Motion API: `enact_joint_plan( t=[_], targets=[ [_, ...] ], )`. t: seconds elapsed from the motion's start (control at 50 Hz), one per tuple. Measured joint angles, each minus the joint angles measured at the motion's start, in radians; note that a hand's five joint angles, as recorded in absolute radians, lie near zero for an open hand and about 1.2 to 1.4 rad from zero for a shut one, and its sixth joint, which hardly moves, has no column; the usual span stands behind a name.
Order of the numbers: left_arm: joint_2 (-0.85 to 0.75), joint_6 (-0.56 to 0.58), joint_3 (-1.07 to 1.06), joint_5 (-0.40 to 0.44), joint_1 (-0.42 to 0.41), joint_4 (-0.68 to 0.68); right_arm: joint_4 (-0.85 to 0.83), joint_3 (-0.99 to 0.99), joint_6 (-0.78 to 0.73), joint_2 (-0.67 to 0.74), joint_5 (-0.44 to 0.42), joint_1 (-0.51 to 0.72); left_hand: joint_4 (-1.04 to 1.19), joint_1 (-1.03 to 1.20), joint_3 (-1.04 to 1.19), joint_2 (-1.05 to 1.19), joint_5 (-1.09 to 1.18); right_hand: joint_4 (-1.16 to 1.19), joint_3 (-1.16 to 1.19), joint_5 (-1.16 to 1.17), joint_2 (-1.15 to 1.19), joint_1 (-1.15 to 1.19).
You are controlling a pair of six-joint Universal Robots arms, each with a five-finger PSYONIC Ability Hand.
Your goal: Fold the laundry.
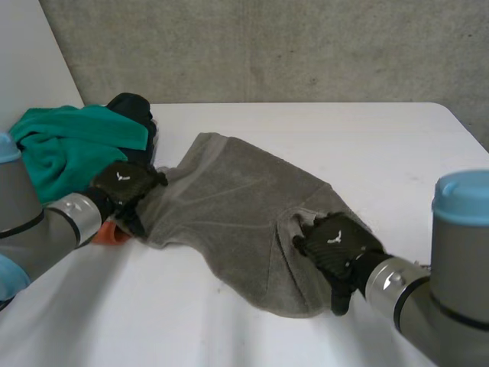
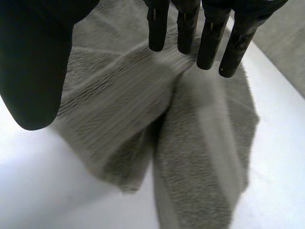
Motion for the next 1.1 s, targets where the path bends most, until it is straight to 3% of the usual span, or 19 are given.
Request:
enact_joint_plan(
  t=[0.2,0.3,0.32,0.34,0.36,0.38,0.42,0.64,0.84,1.1],
  targets=[
    [-0.006,0.029,-0.039,-0.008,0.033,0.017,-0.158,0.098,-0.002,0.053,-0.011,0.008,0.008,0.003,0.008,0.008,0.008,0.005,0.007,0.008,0.002,0.005],
    [-0.010,0.024,-0.037,-0.012,0.040,0.024,-0.243,0.106,0.000,0.108,-0.001,0.009,0.008,0.003,0.008,0.008,0.008,0.125,0.128,0.110,0.128,0.116],
    [-0.010,0.023,-0.037,-0.012,0.040,0.025,-0.252,0.105,0.000,0.115,0.001,0.009,0.008,0.003,0.008,0.008,0.008,0.172,0.176,0.151,0.179,0.158],
    [-0.010,0.022,-0.037,-0.012,0.039,0.026,-0.268,0.102,0.000,0.129,0.006,0.008,0.008,0.003,0.008,0.008,0.008,0.361,0.377,0.329,0.388,0.334],
    [-0.011,0.021,-0.037,-0.012,0.038,0.026,-0.274,0.100,0.000,0.135,0.009,0.007,0.008,0.003,0.008,0.008,0.008,0.361,0.377,0.329,0.388,0.334],
    [-0.010,0.020,-0.037,-0.012,0.036,0.027,-0.290,0.092,0.000,0.149,0.020,0.004,0.008,0.003,0.008,0.008,0.008,0.663,0.661,0.615,0.698,0.595],
    [-0.011,0.019,-0.038,-0.012,0.035,0.027,-0.305,0.082,0.003,0.160,0.036,-0.001,0.008,0.003,0.008,0.008,0.008,0.856,0.849,0.821,0.867,0.712],
    [-0.016,0.027,-0.056,-0.008,0.029,0.047,-0.364,0.046,0.011,0.097,0.119,-0.093,0.008,0.003,0.008,0.008,0.008,0.889,0.880,0.869,0.883,0.736],
    [-0.035,0.036,-0.085,-0.008,0.024,0.081,-0.356,0.029,0.009,0.068,0.112,-0.219,0.008,0.003,0.008,0.008,0.008,0.889,0.880,0.874,0.883,0.736],
    [-0.083,0.121,-0.085,-0.029,0.021,0.187,-0.355,0.009,0.012,0.078,0.109,-0.235,0.029,0.022,0.032,0.029,0.029,0.889,0.880,0.874,0.883,0.736]
  ],
)
